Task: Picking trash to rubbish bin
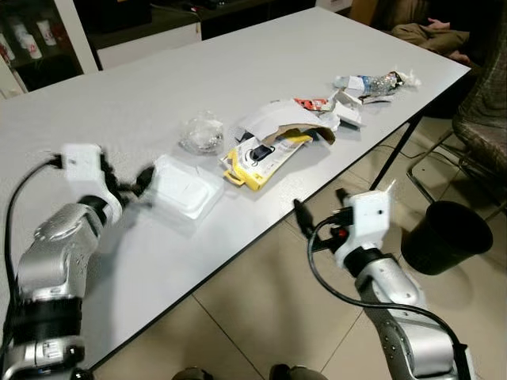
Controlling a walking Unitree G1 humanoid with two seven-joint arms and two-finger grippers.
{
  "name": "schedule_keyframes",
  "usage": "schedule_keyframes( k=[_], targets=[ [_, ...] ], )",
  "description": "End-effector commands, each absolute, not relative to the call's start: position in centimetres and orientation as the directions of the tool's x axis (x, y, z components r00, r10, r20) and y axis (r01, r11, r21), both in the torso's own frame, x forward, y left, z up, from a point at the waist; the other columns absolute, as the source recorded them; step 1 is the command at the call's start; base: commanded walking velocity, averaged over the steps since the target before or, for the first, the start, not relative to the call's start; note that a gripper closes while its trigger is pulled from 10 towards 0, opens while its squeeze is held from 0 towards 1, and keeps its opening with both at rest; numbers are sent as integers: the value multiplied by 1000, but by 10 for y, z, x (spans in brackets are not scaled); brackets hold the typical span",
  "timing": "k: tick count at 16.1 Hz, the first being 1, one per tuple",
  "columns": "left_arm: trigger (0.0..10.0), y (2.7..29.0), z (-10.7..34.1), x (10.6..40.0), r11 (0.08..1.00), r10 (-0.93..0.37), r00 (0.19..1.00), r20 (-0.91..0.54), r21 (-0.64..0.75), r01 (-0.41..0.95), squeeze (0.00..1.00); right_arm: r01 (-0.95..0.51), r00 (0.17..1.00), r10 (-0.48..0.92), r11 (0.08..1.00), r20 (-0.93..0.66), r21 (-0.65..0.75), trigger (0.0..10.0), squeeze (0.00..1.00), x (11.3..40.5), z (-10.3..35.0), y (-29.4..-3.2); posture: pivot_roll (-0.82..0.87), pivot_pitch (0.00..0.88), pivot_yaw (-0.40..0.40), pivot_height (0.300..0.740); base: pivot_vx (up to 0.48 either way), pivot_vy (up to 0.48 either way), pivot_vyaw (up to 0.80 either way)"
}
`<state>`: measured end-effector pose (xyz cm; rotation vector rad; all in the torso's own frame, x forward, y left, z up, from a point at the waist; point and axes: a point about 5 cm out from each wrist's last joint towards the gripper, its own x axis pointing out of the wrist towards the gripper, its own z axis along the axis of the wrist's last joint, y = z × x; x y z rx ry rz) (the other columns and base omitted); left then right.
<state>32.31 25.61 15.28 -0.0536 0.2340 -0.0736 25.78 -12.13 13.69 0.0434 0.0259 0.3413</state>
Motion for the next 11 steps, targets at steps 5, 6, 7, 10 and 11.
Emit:
schedule_keyframes(
  k=[5,6,7,10,11],
  targets=[
    [10000,269,141,335,993,43,951,-307,-92,-74,0,-358,933,359,933,-33,43,10000,0,259,141,-121,-2,112,-53,740,0,0,0],
    [10000,271,137,335,990,46,947,-318,-114,-86,0,-358,933,359,933,-35,43,10000,0,259,141,-121,-1,107,-56,740,0,0,0],
    [10000,271,134,335,991,43,944,-328,-109,-83,0,-359,932,360,933,-37,40,10000,0,260,141,-121,-1,103,-57,740,0,0,0],
    [7961,273,126,335,995,26,933,-360,-78,-58,0,-364,930,365,931,-41,28,10000,0,262,141,-121,1,97,-57,740,0,0,0],
    [3725,274,125,335,998,17,928,-373,-53,-40,0,-363,930,364,931,-41,24,10000,0,263,141,-122,1,93,-54,740,0,0,0]
  ],
)
